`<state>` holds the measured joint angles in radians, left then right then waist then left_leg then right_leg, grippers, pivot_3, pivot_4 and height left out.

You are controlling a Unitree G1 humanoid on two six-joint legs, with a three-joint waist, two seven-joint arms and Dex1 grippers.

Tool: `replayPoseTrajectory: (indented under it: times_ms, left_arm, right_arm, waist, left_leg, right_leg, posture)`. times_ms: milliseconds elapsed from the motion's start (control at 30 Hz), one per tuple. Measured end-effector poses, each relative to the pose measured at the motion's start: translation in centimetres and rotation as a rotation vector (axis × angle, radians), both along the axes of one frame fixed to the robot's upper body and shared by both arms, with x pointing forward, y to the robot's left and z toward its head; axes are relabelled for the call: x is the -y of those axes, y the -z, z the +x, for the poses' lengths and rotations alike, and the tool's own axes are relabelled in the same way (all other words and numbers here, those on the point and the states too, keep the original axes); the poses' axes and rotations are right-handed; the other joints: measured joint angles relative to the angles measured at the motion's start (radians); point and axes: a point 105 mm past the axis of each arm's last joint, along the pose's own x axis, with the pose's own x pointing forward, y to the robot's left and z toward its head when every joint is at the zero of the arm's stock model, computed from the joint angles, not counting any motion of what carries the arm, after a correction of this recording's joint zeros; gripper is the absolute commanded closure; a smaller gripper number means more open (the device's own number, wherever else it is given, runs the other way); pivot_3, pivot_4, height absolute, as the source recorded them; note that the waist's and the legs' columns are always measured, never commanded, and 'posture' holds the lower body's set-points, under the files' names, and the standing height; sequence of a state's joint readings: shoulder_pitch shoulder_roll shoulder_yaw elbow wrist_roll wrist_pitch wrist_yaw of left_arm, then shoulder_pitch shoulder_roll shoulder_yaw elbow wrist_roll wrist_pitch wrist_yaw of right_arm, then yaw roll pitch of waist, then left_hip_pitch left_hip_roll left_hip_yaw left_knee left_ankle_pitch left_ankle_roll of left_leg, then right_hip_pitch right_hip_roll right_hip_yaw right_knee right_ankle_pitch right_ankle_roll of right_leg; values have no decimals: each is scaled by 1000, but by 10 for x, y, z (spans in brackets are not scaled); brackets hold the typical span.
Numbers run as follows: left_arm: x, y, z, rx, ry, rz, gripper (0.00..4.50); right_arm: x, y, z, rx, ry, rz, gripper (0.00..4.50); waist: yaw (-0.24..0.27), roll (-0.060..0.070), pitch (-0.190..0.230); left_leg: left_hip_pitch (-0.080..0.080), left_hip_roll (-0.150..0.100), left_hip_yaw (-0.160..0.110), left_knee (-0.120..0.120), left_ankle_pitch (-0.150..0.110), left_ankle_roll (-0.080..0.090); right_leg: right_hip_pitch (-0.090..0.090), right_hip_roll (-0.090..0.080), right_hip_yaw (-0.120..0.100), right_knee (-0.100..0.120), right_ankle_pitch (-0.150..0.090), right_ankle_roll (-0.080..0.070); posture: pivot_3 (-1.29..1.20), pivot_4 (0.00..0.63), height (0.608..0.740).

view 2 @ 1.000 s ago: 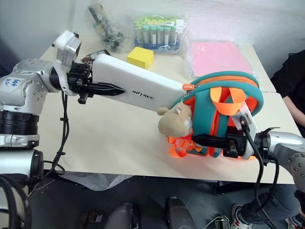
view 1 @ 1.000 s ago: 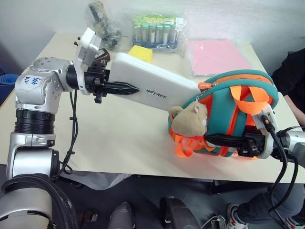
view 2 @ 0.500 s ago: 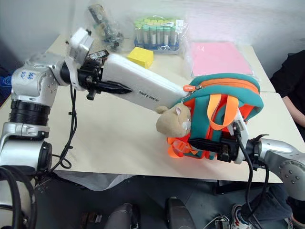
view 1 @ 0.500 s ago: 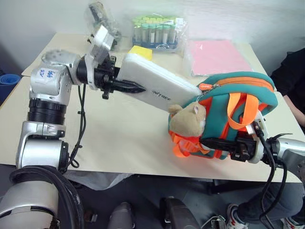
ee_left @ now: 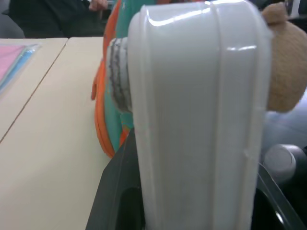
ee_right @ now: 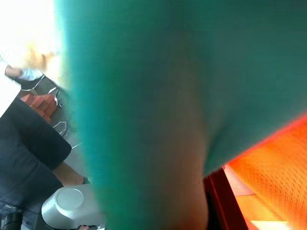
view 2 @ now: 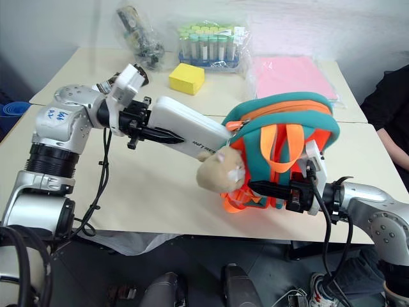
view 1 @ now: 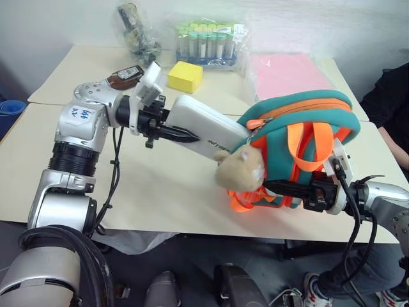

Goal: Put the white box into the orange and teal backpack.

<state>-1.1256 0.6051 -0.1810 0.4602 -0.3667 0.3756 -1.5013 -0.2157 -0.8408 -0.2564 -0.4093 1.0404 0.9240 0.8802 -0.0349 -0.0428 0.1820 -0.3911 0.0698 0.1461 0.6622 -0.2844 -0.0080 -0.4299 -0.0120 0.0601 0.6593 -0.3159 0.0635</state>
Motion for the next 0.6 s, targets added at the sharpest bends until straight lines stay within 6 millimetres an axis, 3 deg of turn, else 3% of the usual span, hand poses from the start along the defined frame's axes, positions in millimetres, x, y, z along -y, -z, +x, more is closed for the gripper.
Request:
replayPoseTrajectory:
  times_ms: [233, 367, 600]
  left_arm:
    - [41, 4, 6, -7, 42, -60, 3213]
    - [60, 8, -1, -24, 74, -89, 3213]
    - [119, 50, -6, 89, 63, -10, 3213]
  right_arm:
    - [-9, 1, 1, 16, -1, 21, 4484]
    - [-12, 0, 1, 22, 7, 31, 4484]
    - [-18, 1, 0, 34, 18, 36, 4484]
  waist:
    - [3, 0, 0]
    - [-2, 0, 0]
    - [6, 0, 0]
  left_leg:
    - [-1, 0, 0, 1, -1, 1]
    - [-1, 1, 0, 0, -1, 0]
    - [0, 0, 0, 2, -1, 0]
  right_leg:
    - [0, 1, 0, 0, 0, 0]
    - [-1, 2, 0, 0, 0, 0]
    - [0, 1, 2, 1, 0, 1]
  posture:
    - [0, 150, 740]
    - [0, 150, 740]
    - [0, 150, 740]
